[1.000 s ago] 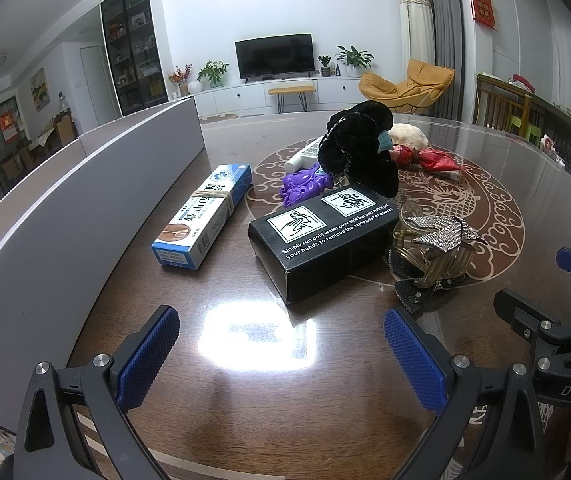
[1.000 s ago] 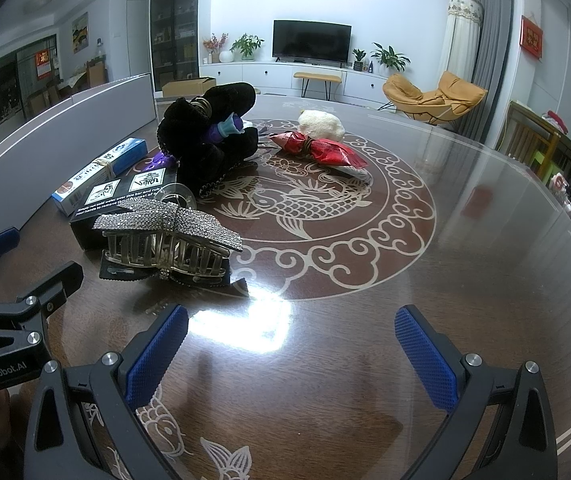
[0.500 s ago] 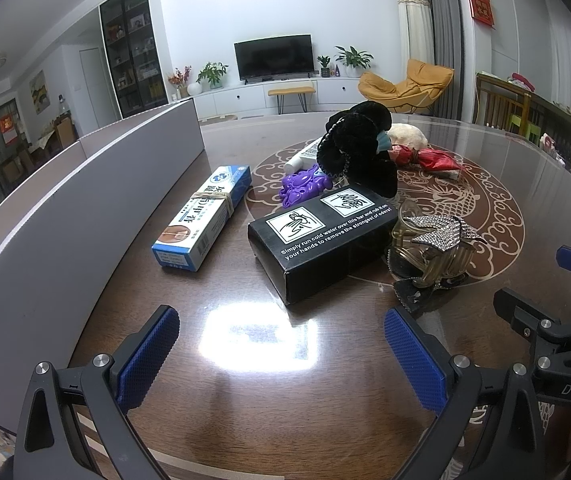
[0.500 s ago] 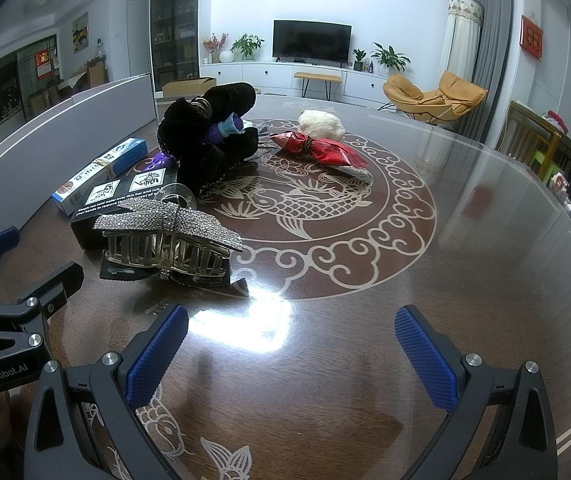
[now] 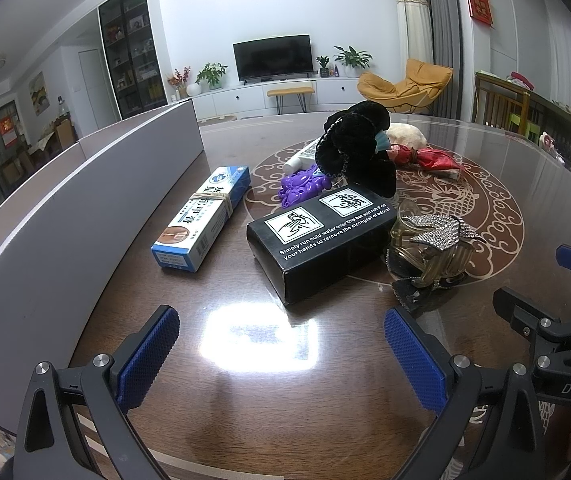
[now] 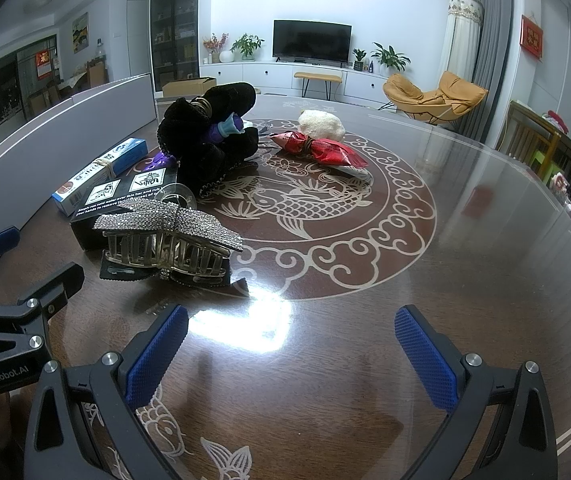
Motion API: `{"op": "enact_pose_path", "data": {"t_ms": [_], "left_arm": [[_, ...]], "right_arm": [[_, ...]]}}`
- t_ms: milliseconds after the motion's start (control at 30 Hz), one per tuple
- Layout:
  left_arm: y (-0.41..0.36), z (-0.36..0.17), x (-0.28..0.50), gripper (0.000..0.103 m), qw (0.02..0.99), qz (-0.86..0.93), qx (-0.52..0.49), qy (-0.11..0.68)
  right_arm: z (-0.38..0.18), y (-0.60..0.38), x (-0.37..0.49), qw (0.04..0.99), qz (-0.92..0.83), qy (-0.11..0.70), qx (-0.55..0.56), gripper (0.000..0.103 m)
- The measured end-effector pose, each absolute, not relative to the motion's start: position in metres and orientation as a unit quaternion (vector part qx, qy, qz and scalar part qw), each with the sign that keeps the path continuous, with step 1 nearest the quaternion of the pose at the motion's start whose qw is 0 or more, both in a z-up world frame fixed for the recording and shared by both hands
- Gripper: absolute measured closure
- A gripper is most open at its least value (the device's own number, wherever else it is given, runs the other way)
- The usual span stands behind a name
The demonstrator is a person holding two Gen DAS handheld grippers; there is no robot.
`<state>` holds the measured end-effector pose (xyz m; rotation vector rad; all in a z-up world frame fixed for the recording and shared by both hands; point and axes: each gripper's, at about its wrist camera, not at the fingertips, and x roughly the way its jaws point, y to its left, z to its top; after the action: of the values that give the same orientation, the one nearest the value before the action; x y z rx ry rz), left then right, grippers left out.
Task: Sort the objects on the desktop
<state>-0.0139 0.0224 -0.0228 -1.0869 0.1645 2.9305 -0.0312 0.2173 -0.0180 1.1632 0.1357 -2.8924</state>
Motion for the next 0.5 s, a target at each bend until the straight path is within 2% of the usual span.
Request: {"op": "enact_pose_path", "data": {"t_ms": [500], "left_arm": [[0.0243,-0.0227,-0.0145,0.0,0.005,0.937,-0.346,0.053]], "right_arm": [[-0.0179,0.2178,-0.0312,0.01,-0.927,0.043,0.373,0.0]]}}
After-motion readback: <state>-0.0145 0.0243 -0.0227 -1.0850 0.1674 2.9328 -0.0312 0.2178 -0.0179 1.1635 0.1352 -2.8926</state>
